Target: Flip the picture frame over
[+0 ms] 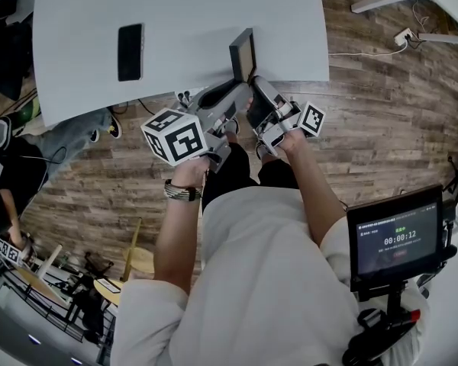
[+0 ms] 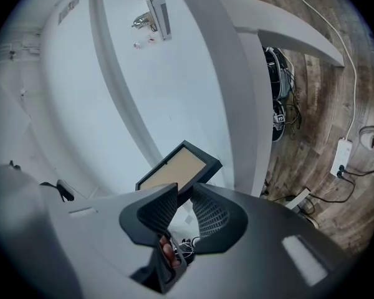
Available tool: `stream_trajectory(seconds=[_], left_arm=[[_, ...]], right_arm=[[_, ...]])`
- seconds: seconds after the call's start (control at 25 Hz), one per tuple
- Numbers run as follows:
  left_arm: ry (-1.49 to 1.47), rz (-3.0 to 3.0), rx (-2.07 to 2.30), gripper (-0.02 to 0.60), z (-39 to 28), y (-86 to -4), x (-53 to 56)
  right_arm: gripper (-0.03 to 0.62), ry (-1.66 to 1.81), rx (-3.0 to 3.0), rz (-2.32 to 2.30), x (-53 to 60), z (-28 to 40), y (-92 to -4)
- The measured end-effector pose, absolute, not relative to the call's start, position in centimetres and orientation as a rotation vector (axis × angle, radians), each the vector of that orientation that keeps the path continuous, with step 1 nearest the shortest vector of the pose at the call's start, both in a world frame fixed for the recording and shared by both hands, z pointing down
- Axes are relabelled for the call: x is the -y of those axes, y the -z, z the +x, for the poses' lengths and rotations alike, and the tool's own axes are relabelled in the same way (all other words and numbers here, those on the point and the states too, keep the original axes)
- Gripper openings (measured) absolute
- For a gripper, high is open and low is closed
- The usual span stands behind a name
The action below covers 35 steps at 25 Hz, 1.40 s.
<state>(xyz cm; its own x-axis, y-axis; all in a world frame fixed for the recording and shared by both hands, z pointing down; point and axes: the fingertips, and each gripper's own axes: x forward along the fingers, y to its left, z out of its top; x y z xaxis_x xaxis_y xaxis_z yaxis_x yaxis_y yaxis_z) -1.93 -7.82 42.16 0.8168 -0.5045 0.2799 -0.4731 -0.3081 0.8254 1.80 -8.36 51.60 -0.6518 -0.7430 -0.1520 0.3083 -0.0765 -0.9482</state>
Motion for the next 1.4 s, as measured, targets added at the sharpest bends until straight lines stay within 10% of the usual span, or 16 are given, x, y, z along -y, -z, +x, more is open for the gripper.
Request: stream_trajectory(seconds=[0.16,0.44,1.4], left_arm=[[0.062,1.938,0.720,0.084,-2.1,-42.2,7.9],[0.079,1.912,0.730,0.084,-2.5,-42.3,7.8],[-0.014,1.782,0.760,0.080,-3.6,-47.9,5.9]], right_arm=[[0.038,1.813,-1.478,-0.475,8.1,1.8,-51.1],[0.178,1.868,-1.425,-0.432,8.1,0.6,-51.3],[0.118,1.857,-1.575,-0.513,7.8,1.1,-51.1]])
